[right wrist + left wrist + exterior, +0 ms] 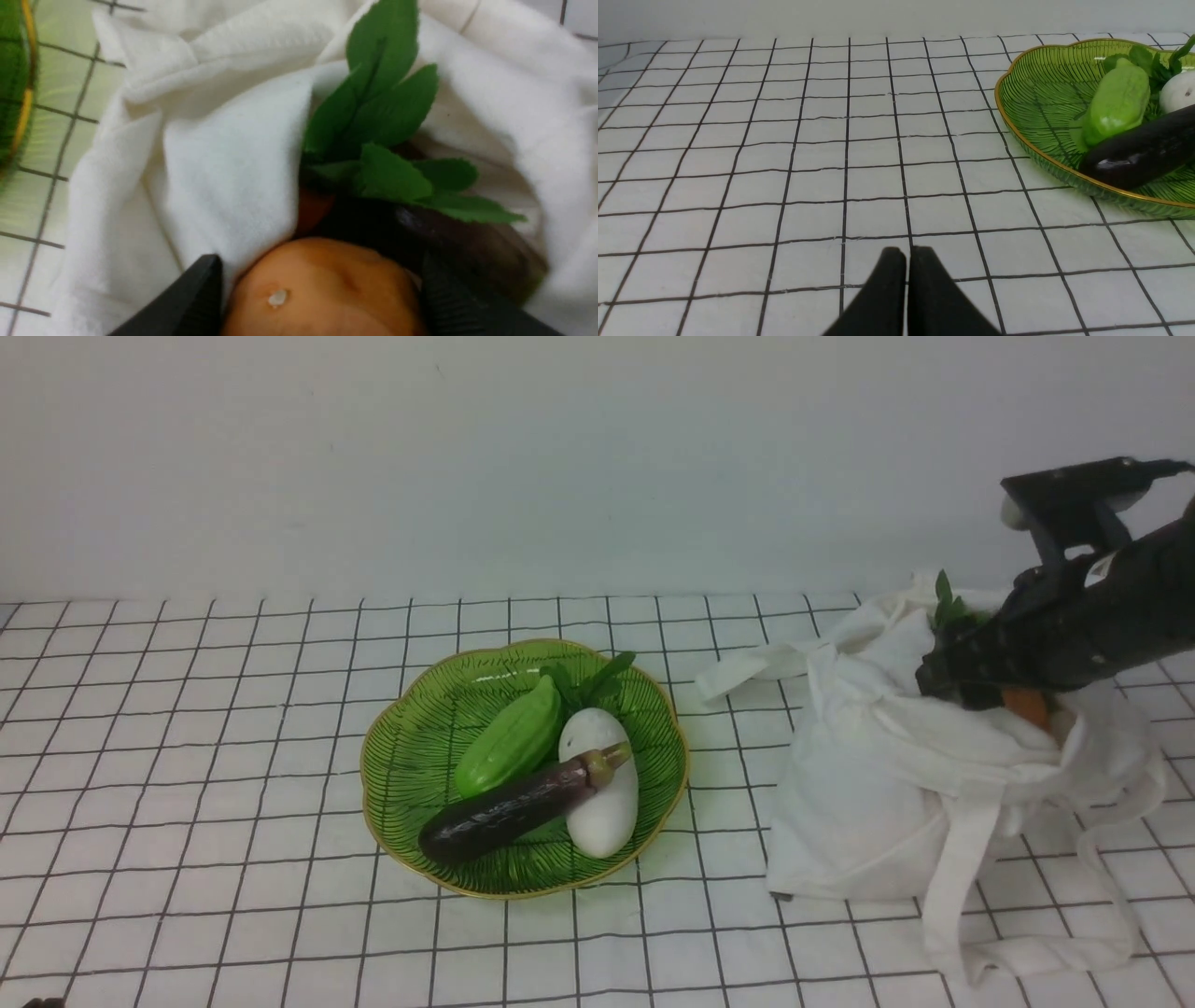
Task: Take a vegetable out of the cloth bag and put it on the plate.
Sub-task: Use the right arm to grab an eggplant from the bag
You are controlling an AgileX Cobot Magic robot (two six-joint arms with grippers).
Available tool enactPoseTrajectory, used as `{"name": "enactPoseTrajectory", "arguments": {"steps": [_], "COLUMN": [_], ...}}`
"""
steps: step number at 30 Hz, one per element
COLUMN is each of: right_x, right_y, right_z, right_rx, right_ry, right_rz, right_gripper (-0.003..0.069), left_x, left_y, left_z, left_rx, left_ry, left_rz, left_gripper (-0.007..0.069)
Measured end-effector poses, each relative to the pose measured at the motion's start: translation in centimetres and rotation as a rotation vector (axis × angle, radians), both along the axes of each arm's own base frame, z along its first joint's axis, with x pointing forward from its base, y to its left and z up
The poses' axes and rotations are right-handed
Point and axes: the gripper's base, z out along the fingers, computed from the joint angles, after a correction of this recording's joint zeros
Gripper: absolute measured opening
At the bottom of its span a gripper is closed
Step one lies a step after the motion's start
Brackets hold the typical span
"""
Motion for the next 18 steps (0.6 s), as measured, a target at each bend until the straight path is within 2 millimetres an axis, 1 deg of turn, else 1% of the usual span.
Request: {"name": "enactPoseTrajectory", "arguments": {"steps": [1, 2, 3, 5, 9, 11, 15, 16, 18], "right_x": [-0.2, -0.6, -0.9, -1.7, -2.5, -2.6, -2.4, -2.3, -1.5], "right_y": [0.0, -0.1, -0.1, -0.2, -0.4, -0.4, -0.3, -0.2, 0.0], "right_z": [0.5, 1.4, 1.9, 3.5, 5.2, 5.4, 5.1, 4.8, 3.6], "right_rx": [0.002, 0.006, 0.008, 0.015, 0.023, 0.027, 0.037, 0.048, 0.068], "right_ry": [-0.014, -0.042, -0.057, -0.105, -0.167, -0.178, -0.164, -0.154, -0.111], "right_rz": [0.0, 0.0, 0.0, -0.001, -0.003, -0.004, -0.008, -0.012, -0.021], "right_gripper": [0.0482, 0.0482, 0.0482, 0.0482, 0.0482, 0.0482, 0.0482, 0.0482, 0.0482], "left_x": [0.0, 0.0, 0.0, 0.0, 0.0, 0.0, 0.0, 0.0, 0.0], "left_y": [0.0, 0.0, 0.0, 0.0, 0.0, 0.0, 0.0, 0.0, 0.0], "left_z": [0.0, 0.0, 0.0, 0.0, 0.0, 0.0, 0.0, 0.0, 0.0], "left_rx": [0.0, -0.005, -0.005, 0.0, -0.005, -0.005, -0.005, -0.005, 0.0], "left_ry": [0.0, 0.0, 0.0, 0.0, 0.0, 0.0, 0.0, 0.0, 0.0], "left_rz": [0.0, 0.002, 0.002, 0.0, 0.002, 0.002, 0.002, 0.002, 0.0], "left_gripper": [-0.0008, -0.0008, -0.0008, -0.0008, -0.0008, -0.0008, -0.0008, -0.0008, -0.0008]}}
